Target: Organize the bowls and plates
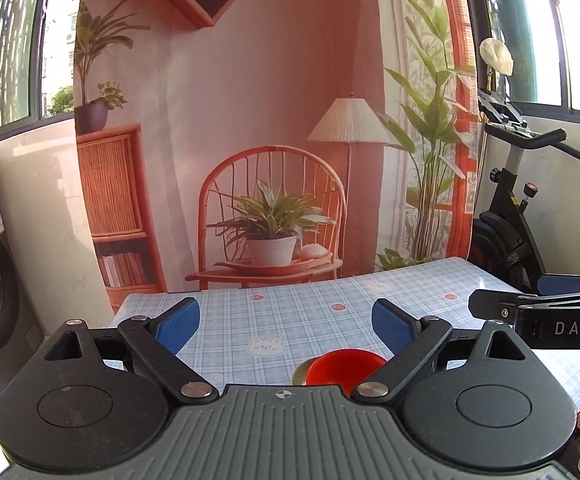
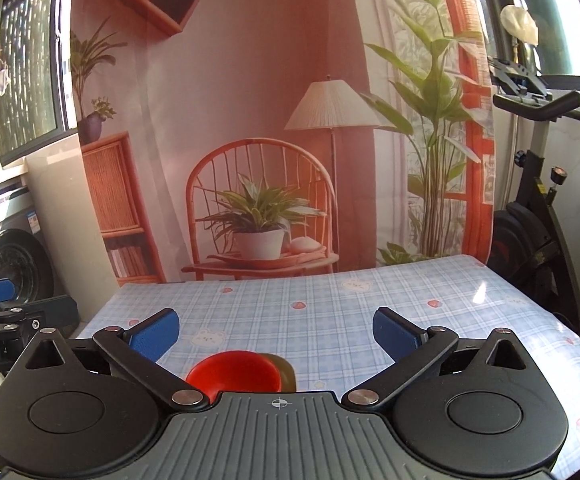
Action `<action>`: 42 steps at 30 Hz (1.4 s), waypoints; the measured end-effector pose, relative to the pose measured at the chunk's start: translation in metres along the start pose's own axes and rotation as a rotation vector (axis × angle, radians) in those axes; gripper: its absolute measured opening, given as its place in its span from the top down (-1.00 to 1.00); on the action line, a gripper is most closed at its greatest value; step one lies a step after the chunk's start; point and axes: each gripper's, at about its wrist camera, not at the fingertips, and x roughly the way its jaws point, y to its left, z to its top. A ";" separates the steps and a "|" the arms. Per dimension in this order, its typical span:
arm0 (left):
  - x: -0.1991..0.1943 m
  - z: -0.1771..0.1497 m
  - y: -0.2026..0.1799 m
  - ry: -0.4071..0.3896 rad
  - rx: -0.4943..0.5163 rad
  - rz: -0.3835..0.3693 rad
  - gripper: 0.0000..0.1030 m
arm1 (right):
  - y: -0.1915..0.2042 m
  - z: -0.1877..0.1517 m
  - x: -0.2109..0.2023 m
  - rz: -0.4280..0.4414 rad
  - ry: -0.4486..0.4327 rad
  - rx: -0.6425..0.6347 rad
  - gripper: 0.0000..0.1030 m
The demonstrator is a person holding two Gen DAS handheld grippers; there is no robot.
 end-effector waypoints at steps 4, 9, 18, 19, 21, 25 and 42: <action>-0.021 0.011 0.001 -0.032 -0.002 0.007 -0.83 | 0.001 0.008 -0.026 -0.004 -0.022 -0.026 -0.99; -0.033 0.019 0.003 -0.057 -0.042 0.014 -0.83 | -0.002 0.018 -0.048 -0.043 -0.070 -0.032 -0.99; -0.033 0.017 0.002 -0.052 -0.034 -0.002 -0.83 | -0.010 0.030 -0.063 -0.061 -0.107 -0.015 -0.99; -0.032 0.016 0.003 -0.052 -0.034 -0.003 -0.83 | -0.009 0.029 -0.063 -0.061 -0.105 -0.016 -0.99; -0.032 0.016 0.003 -0.052 -0.030 -0.002 -0.83 | -0.008 0.028 -0.062 -0.057 -0.102 -0.016 -0.99; -0.032 0.016 0.004 -0.051 -0.032 -0.001 -0.83 | -0.007 0.026 -0.060 -0.054 -0.095 -0.012 -0.99; -0.028 0.015 0.005 -0.039 -0.024 -0.015 -0.83 | -0.006 0.024 -0.055 -0.045 -0.088 -0.004 -0.99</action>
